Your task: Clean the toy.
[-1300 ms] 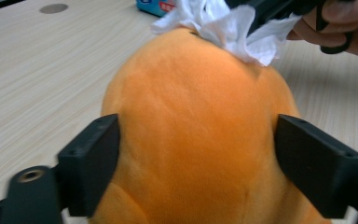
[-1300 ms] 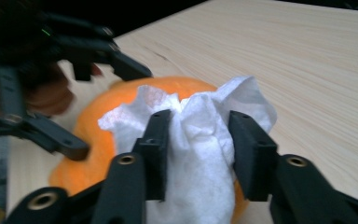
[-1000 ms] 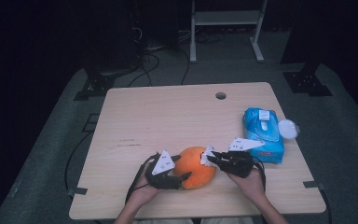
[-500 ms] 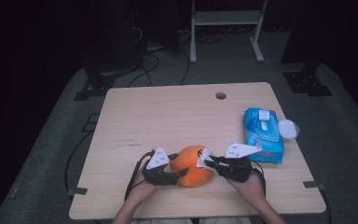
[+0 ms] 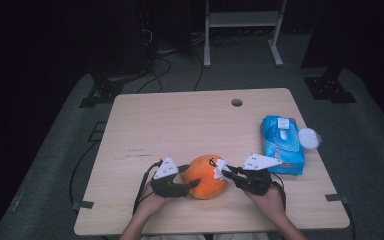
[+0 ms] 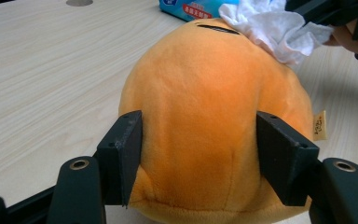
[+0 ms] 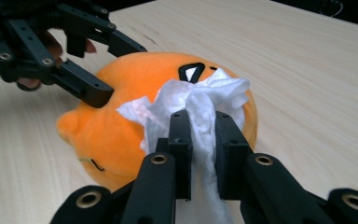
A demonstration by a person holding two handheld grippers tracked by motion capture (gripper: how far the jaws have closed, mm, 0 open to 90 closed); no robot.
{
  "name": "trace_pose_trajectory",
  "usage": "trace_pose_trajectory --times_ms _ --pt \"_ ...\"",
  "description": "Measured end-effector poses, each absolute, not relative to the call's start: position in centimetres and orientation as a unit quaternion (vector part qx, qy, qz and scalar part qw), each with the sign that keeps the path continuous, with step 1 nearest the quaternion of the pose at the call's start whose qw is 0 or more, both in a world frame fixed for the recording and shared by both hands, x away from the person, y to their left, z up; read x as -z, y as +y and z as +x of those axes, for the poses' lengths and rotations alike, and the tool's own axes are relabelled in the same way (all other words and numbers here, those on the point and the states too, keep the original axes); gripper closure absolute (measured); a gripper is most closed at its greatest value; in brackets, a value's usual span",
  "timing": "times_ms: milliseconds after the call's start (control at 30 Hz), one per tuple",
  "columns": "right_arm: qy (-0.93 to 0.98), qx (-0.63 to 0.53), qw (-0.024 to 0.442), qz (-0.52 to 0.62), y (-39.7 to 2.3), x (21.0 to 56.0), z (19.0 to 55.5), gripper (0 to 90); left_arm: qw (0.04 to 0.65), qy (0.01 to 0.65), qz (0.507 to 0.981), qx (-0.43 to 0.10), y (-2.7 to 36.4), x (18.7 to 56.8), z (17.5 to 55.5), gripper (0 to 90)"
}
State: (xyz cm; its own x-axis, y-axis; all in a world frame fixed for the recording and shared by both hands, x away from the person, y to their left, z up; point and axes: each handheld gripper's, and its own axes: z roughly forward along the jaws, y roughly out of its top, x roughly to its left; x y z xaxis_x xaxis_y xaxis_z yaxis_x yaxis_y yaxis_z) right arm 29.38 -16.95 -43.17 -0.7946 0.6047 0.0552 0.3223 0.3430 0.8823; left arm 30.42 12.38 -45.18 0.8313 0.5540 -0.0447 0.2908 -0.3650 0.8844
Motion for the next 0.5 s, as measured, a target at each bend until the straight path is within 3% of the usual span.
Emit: trace_pose_trajectory --times_ms 167,300,367,400,500 --pt "0.818 -0.49 0.156 0.258 -15.5 43.0 28.4 78.2 0.5 0.274 0.81 -0.135 12.7 45.4 30.5 32.9" --pt "0.81 -0.487 0.158 0.286 -16.5 43.3 29.3 78.3 0.52 0.261 0.801 -0.143 12.6 44.2 29.8 21.5" --pt "0.804 -0.489 0.152 0.302 -17.1 43.6 29.5 78.2 0.515 0.252 0.806 -0.145 12.7 44.0 29.6 27.4" --pt "0.803 -0.493 0.148 0.3 -17.1 43.6 29.4 78.3 0.511 0.25 0.81 -0.144 12.8 44.1 29.6 38.7" --pt "0.807 -0.497 0.144 0.285 -16.3 43.3 28.8 78.3 0.491 0.265 0.816 -0.151 12.8 44.7 30.0 43.5"
